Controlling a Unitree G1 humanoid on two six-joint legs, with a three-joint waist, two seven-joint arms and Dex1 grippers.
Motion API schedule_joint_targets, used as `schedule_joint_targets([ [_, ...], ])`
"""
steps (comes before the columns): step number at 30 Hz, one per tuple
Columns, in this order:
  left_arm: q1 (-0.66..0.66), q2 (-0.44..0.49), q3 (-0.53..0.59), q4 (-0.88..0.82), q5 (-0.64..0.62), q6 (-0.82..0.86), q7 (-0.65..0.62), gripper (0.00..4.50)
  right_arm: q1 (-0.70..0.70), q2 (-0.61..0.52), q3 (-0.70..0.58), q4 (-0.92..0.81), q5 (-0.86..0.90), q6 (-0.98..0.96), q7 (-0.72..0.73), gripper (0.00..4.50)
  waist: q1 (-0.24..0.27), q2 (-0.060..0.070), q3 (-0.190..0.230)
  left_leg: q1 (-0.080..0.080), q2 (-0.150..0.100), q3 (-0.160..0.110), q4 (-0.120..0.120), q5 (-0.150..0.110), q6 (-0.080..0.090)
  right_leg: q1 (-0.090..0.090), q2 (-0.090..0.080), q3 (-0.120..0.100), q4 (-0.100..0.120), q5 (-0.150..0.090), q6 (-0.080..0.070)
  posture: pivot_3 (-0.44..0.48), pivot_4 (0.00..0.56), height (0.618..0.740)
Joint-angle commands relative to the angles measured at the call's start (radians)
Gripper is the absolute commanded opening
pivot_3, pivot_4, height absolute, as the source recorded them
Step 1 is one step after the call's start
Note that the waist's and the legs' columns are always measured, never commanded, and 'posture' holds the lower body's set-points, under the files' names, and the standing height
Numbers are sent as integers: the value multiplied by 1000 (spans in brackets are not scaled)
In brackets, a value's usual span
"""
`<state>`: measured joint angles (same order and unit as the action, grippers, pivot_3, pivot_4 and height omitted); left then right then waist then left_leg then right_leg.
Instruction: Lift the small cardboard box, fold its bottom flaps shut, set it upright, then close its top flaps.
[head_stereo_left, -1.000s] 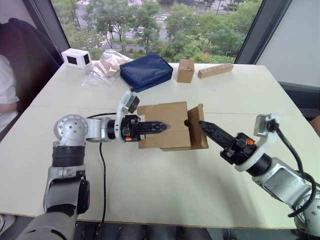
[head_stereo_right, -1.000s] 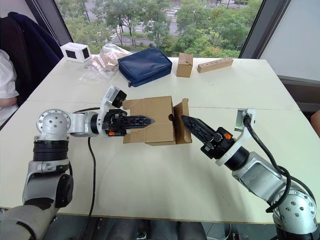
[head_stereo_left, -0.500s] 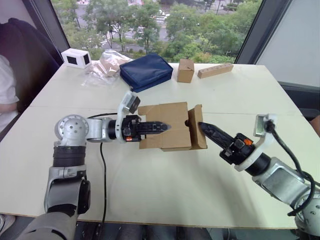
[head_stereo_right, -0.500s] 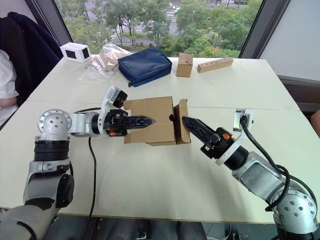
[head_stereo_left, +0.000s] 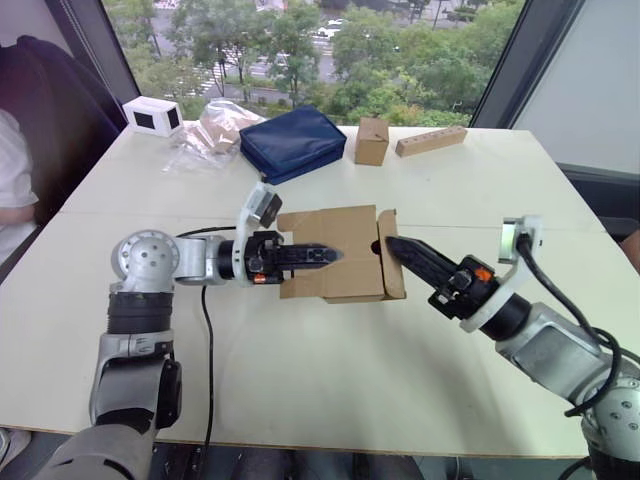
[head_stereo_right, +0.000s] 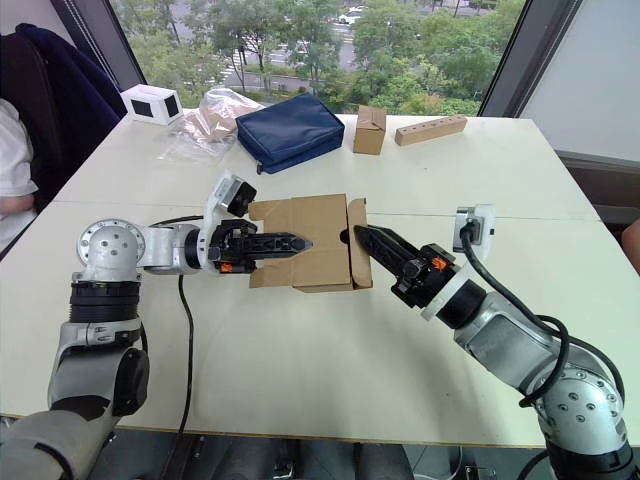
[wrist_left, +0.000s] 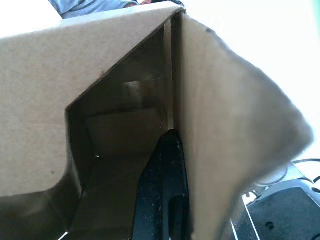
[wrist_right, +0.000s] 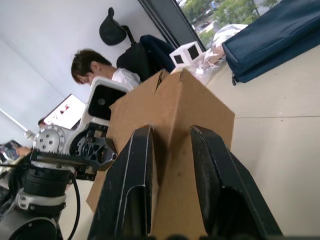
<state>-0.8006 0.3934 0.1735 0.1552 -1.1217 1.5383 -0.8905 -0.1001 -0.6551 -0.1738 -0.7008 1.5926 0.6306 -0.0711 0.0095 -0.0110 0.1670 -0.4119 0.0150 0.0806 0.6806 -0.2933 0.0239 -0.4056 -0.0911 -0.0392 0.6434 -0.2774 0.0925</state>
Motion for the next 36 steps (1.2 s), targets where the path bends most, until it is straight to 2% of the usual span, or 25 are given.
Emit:
schedule_joint_targets([
  [1,-10,-2,-2,-28,-15,-16,-14,0,-14,-5,7,-42,-8,-4,-12,1171,0,0,0,0,0,0,0,0,0,0,0,0,0,0,0,0,150,740],
  [20,9,-15,-18,-59,-20,-25,-16,0,-52,1,26,-35,-35,-6,-50,1171,0,0,0,0,0,0,0,0,0,0,0,0,-1,0,0,0,150,740],
  [36,3,-25,-49,-39,8,-66,-16,0,-89,-10,48,-52,191,-11,-123,1171,-1,0,0,-1,0,0,-1,0,0,0,0,0,-2,0,0,0,150,740],
])
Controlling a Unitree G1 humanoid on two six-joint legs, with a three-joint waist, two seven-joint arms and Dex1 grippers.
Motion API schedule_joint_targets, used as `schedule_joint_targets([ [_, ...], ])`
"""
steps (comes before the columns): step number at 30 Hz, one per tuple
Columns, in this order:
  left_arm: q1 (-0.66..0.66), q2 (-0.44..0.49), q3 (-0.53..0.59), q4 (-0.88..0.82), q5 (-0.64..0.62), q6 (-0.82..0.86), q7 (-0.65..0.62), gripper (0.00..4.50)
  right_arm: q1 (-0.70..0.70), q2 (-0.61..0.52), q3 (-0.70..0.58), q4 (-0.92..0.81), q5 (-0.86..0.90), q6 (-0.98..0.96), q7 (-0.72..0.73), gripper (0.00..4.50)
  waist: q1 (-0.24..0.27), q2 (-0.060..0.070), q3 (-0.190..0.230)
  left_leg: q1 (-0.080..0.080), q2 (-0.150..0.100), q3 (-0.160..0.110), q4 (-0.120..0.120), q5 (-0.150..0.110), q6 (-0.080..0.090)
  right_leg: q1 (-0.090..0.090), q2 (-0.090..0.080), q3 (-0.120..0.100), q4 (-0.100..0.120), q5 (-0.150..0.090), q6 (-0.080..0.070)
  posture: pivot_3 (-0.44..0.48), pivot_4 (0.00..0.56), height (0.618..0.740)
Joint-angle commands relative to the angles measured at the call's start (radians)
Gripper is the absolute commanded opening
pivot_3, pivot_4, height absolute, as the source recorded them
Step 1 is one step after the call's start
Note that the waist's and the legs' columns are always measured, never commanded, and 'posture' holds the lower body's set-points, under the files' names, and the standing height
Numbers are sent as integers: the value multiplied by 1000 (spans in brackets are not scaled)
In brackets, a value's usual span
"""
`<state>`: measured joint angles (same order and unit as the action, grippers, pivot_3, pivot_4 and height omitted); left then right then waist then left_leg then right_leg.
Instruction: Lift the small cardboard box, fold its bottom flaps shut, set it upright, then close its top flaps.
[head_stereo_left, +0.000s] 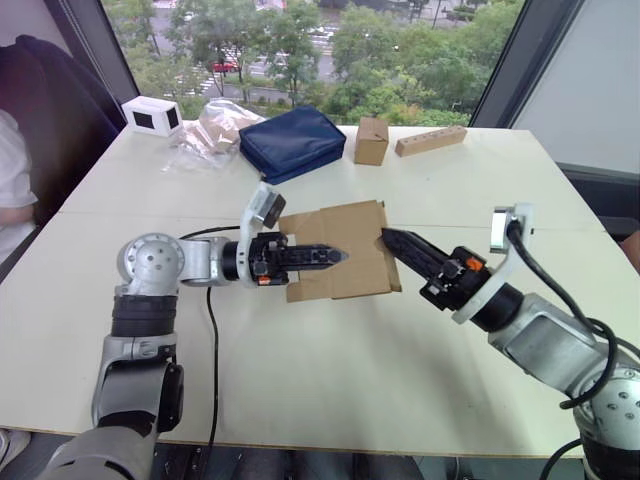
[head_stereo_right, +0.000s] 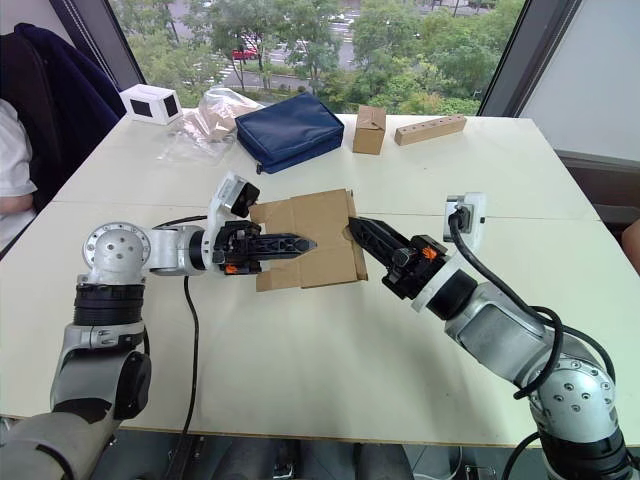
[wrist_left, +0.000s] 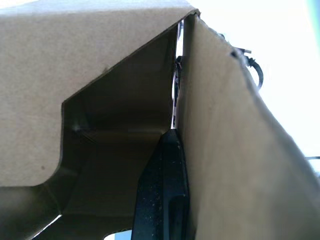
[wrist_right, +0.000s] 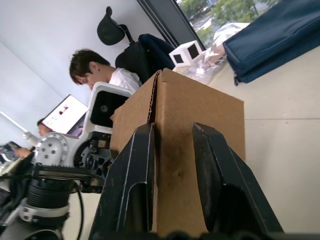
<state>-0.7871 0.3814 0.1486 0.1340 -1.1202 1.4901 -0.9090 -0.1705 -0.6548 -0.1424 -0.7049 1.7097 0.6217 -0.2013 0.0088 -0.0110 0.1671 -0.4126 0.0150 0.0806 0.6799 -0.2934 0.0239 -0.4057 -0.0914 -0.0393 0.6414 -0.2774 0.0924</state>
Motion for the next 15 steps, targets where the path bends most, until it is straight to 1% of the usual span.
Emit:
schedule_joint_targets([
  [1,-11,-15,-24,-18,7,-19,2,0,-16,-14,15,-47,82,-1,7,1171,0,0,0,0,0,0,0,0,0,0,0,0,0,0,0,0,150,740],
  [8,-8,-15,-22,-19,1,-22,4,0,22,-7,-27,-19,171,-33,12,1171,0,0,0,-1,0,0,0,0,0,0,0,0,-2,0,0,0,150,740],
  [15,-4,-19,-14,-23,-7,-20,13,0,61,0,-55,4,216,-46,32,1171,0,0,0,-1,0,0,0,0,1,0,0,0,-2,0,0,0,150,740],
])
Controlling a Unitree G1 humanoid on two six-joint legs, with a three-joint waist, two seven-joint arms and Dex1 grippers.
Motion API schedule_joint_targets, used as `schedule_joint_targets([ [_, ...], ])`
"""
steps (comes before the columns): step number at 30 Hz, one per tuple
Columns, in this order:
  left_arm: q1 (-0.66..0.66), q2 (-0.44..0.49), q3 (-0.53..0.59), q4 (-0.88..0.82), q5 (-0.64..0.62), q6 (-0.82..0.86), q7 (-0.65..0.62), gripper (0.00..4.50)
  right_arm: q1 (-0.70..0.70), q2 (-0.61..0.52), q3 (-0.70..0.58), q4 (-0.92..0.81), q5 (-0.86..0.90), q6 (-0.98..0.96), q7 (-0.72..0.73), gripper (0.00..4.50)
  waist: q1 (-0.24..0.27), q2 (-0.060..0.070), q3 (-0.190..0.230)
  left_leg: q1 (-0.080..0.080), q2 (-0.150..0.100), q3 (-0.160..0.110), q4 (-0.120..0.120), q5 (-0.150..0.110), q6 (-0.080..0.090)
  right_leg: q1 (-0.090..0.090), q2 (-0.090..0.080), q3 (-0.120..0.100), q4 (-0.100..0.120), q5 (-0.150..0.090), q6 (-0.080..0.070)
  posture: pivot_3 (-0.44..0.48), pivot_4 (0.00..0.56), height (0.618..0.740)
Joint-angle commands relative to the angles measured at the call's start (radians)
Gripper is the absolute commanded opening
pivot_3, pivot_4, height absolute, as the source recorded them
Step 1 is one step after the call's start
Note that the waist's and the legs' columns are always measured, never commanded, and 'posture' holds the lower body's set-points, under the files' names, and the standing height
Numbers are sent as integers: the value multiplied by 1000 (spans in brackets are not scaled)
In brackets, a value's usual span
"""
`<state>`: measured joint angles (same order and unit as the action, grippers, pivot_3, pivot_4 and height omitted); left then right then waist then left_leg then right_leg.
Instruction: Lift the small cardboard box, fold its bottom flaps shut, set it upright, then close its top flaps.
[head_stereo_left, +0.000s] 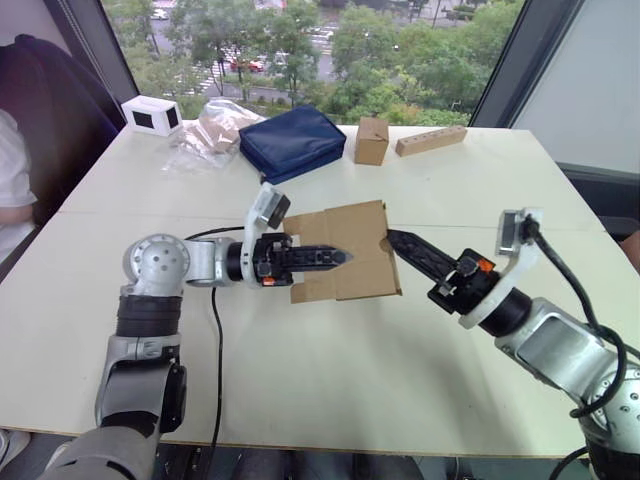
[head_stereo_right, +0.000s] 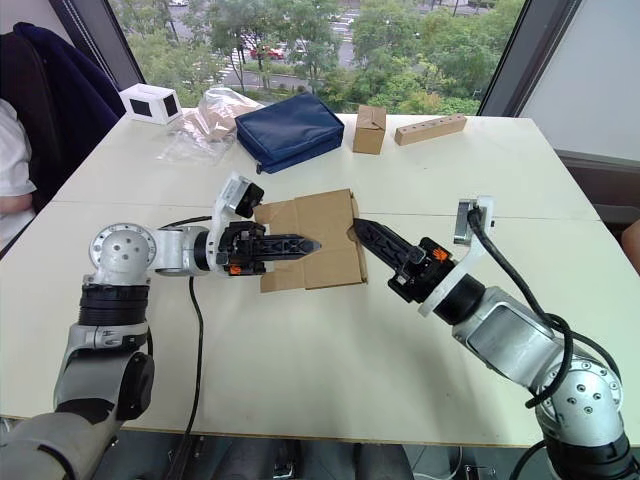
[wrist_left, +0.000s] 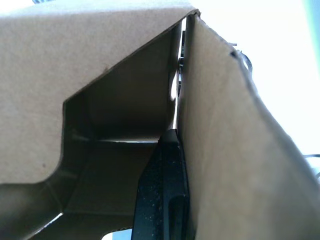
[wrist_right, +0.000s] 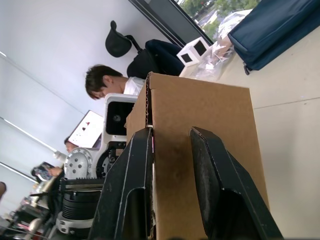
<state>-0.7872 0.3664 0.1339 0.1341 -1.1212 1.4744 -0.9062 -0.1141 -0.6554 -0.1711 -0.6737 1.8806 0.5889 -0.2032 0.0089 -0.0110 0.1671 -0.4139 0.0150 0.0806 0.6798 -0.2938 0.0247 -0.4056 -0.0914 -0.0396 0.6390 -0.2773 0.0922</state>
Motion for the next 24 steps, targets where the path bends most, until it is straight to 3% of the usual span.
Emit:
schedule_joint_targets([
  [1,-4,-5,2,-24,-7,-4,11,0,8,2,-27,-27,48,-13,38,1171,0,0,0,0,0,0,0,0,0,0,0,0,0,0,0,0,150,740],
  [24,-11,-10,7,-25,-22,4,22,0,-1,4,51,-48,13,3,62,1171,0,0,0,-1,0,0,0,0,0,0,0,0,-2,0,0,0,150,740],
])
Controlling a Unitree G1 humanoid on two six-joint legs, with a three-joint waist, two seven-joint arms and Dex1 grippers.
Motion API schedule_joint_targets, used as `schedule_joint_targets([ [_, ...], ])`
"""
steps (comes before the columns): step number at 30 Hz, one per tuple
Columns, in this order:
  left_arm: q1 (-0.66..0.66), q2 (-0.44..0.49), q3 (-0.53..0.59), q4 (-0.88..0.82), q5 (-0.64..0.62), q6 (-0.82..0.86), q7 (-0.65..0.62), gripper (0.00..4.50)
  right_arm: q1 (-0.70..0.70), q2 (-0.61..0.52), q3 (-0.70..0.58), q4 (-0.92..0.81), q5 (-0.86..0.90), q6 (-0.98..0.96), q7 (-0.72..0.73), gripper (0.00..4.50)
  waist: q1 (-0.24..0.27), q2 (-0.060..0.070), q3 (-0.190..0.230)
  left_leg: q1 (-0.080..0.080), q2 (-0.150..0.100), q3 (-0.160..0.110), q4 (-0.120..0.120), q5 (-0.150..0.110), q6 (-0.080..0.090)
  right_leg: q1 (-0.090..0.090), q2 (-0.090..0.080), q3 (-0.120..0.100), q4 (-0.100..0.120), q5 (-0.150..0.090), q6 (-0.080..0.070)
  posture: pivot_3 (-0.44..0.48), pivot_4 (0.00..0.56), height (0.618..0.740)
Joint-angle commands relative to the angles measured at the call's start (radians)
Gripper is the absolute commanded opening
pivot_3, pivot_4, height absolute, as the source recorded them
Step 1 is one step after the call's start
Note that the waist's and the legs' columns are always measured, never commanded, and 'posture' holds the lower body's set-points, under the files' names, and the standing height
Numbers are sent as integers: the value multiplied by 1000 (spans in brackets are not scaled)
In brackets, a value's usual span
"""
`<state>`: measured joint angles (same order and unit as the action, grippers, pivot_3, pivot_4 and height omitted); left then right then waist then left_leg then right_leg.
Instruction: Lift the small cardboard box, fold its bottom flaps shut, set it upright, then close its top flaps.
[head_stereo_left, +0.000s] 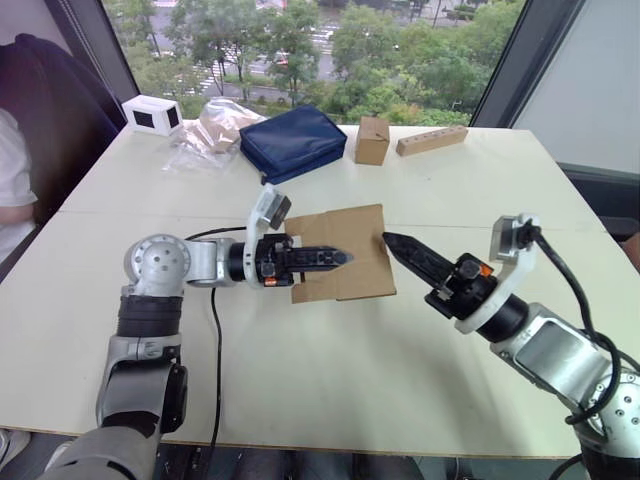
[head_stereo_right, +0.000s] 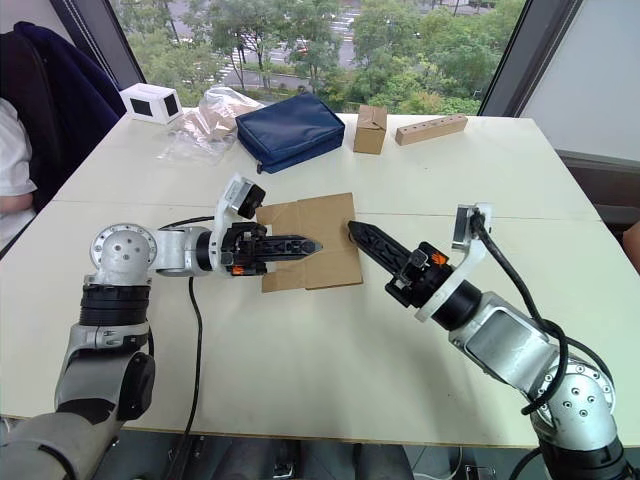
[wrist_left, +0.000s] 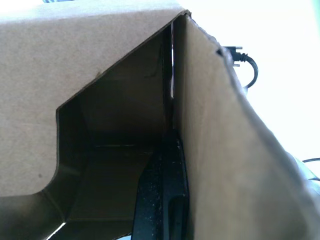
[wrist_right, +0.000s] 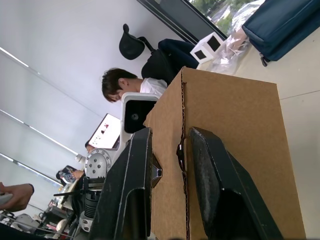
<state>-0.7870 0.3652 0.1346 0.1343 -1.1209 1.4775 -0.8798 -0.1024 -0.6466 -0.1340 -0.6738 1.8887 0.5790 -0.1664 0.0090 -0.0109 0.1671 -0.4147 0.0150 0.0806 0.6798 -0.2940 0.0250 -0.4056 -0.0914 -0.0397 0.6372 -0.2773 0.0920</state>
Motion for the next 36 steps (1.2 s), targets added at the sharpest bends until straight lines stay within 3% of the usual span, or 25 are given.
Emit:
schedule_joint_targets([
  [1,-11,-8,7,-25,-23,1,-4,0,-9,-8,6,-45,4,12,26,1171,0,0,0,0,0,0,0,0,0,0,0,0,0,0,0,0,150,740],
  [11,-3,-5,14,-30,-25,0,0,0,54,-76,-135,-14,25,7,59,1171,1,0,0,-1,0,0,0,0,0,0,0,0,-2,0,0,0,150,740],
  [23,-5,39,-33,-57,19,-39,-41,0,80,-144,-196,-9,-50,38,81,1171,1,0,0,-1,0,0,0,0,0,0,0,0,-2,0,0,0,150,740],
  [29,-101,177,-249,-99,195,-165,-157,0,47,-222,-175,6,-173,85,125,1171,2,0,0,-2,0,0,0,0,0,0,1,-1,-3,0,-1,0,150,740],
  [33,-298,298,-552,-31,479,-383,-345,0,27,-272,-143,5,-300,135,156,1171,4,0,0,-5,0,0,0,-1,1,-1,0,-1,-6,1,-2,0,150,740],
  [36,-414,324,-703,56,635,-536,-492,0,32,-290,-138,1,-363,155,176,1171,4,1,0,-8,-1,0,1,-1,2,-4,0,-1,-8,2,-3,0,150,740],
])
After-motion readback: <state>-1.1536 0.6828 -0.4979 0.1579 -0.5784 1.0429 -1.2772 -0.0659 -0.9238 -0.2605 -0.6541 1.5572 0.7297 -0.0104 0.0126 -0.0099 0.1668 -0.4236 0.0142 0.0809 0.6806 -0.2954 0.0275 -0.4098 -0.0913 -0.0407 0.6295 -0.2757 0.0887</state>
